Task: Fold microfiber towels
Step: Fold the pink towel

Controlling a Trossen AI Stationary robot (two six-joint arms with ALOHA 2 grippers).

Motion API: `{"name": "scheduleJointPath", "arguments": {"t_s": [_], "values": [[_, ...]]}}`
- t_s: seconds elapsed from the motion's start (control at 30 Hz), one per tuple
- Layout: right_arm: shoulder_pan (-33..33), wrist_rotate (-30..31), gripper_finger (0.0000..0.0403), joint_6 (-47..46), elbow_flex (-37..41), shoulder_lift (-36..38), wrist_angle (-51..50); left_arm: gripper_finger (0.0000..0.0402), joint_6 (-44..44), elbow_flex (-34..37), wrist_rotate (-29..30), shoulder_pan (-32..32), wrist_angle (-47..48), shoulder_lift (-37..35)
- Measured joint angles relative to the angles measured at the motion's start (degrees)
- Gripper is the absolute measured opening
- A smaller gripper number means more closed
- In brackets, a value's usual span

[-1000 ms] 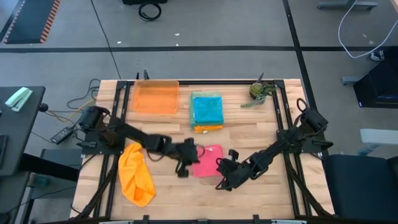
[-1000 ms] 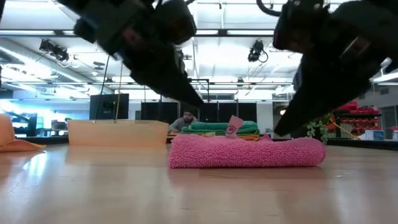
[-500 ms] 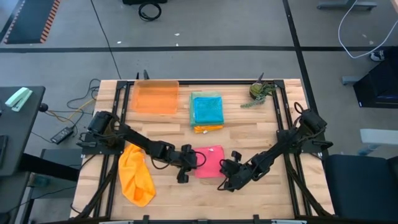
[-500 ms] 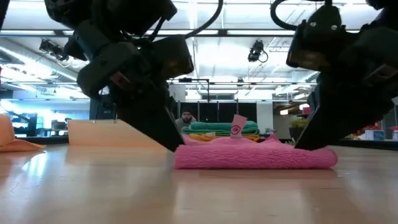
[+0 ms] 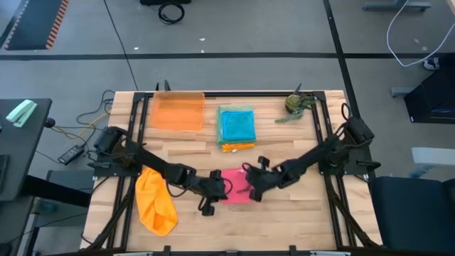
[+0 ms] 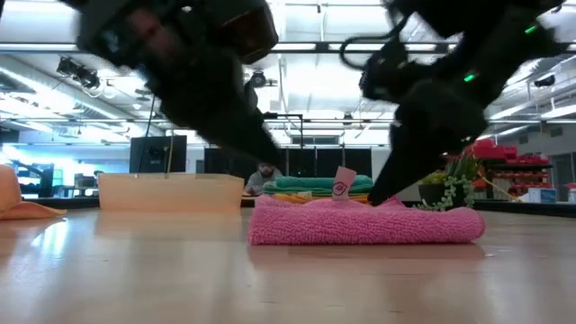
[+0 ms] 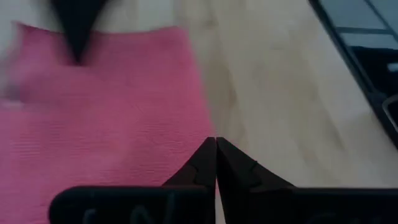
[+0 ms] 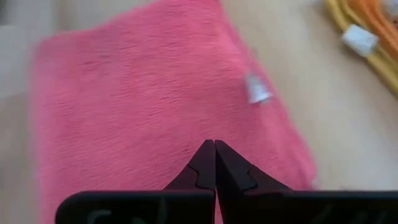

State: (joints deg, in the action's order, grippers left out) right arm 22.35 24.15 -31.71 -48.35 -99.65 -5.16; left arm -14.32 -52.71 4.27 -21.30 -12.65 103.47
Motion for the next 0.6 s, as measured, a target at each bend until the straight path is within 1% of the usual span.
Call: {"name": "scheduleJointPath", "arguments": {"t_s": [0.13, 0.3, 0.5, 0.6], "values": [[-3.2, -1.6, 0.0005, 1.3, 0.3, -0.5, 0.7, 0.002, -0.3, 0.1, 0.0, -1.5, -2.9, 3.1], [-4.3, -2.0, 0.0005, 0.4, 1.3, -0.5, 0.5, 0.0006, -1.5, 0.0, 0.0, -1.0, -3.4, 6.2], [-4.6, -2.1, 0.0005, -2.9, 2.6, -0.5, 0.7, 0.0021, -3.1, 0.0, 0.0, -0.6, -2.8, 7.0], [-5.0, -2.0, 0.0005, -3.4, 2.8, -0.5, -0.7, 0.0013, -3.5, 0.0, 0.0, -0.6, -2.3, 7.0]]}}
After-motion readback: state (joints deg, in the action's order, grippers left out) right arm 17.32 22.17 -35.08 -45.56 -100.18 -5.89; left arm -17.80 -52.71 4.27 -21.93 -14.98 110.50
